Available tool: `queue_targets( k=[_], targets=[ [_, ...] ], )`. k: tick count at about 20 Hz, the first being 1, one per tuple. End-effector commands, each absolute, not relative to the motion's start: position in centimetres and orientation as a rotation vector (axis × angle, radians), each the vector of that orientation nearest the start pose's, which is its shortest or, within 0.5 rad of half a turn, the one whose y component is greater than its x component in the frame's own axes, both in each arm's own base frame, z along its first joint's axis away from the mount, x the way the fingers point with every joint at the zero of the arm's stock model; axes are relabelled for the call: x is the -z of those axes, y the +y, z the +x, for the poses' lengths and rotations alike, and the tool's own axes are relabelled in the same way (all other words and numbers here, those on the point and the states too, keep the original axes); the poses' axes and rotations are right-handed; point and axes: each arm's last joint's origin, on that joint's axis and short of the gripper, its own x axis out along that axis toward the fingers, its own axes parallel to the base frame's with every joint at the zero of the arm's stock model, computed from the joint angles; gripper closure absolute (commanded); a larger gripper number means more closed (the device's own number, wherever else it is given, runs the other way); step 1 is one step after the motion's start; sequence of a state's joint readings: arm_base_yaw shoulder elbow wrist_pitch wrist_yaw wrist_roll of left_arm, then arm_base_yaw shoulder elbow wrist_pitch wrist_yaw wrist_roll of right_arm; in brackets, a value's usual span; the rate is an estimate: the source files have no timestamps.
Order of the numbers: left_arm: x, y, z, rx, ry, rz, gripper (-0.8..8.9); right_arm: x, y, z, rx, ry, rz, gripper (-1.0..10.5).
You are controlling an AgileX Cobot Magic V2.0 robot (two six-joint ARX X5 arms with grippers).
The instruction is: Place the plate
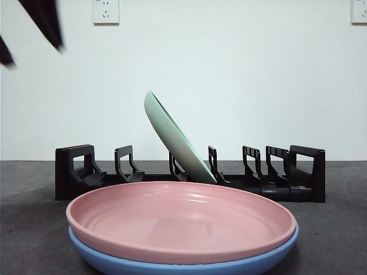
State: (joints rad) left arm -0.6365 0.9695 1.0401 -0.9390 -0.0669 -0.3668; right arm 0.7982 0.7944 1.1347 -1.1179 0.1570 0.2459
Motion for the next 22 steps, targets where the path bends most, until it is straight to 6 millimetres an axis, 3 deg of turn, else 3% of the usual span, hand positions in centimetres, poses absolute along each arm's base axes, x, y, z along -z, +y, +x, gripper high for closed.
queue_targets(
  k=[1,5,9,14,22],
  targets=[
    [-34.7,-7.9,11.8,0.359,0.748,-0.005,4.69,-36.7,8.2,8.5,-0.521,0.753,-0.112,6.9],
    [-36.0,-4.7,7.8,0.318,0.621,-0.031,4.69,-36.5,9.5,9.6,-0.545,0.781,-0.090,6.9],
    [-35.8,-3.1,5.7,0.260,0.608,-0.025,4.69,-36.2,13.2,12.9,-0.688,0.762,0.010,6.9],
    [-35.6,-2.7,5.2,0.243,0.629,-0.057,4.69,-34.7,18.3,19.4,-0.856,0.835,0.161,6.9],
    [-35.6,-2.7,5.2,0.223,0.621,-0.054,4.69,-33.2,23.4,29.1,-0.873,0.916,0.206,6.9]
  ],
)
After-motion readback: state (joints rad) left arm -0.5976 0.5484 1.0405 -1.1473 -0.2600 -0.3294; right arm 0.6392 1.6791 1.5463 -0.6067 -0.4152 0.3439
